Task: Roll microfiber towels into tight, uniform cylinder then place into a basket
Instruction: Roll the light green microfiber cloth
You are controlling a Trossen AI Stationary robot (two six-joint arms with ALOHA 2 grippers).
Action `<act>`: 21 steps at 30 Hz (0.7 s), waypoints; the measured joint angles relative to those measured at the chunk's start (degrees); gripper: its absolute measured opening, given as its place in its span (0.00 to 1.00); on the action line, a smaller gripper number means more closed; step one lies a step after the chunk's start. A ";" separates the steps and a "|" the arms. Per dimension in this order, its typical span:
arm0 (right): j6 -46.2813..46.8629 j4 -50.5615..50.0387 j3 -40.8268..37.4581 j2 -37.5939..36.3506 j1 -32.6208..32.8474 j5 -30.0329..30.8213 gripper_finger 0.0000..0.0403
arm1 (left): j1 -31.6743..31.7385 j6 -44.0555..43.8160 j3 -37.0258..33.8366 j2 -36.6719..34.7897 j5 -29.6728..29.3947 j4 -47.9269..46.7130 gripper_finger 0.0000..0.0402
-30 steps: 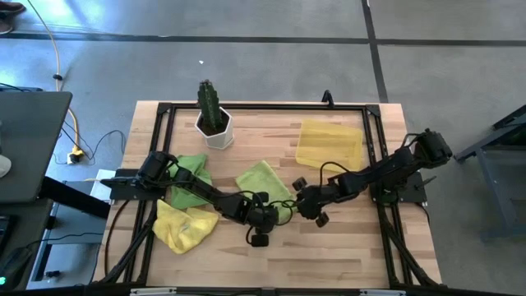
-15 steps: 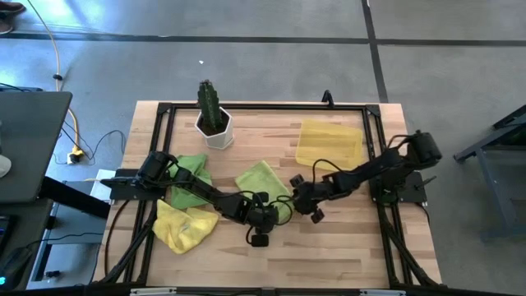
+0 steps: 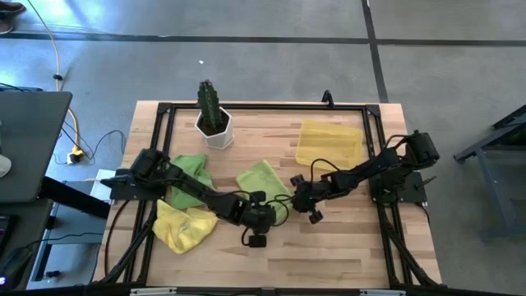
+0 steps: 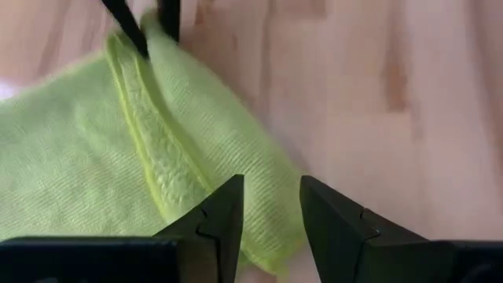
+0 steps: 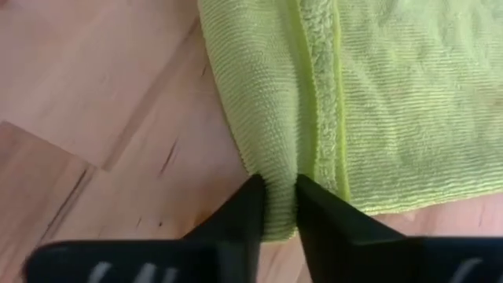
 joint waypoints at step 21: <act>29.30 1.71 -0.02 0.00 -4.17 -8.49 0.00 | -4.41 0.00 0.07 -2.43 -6.62 -3.79 0.29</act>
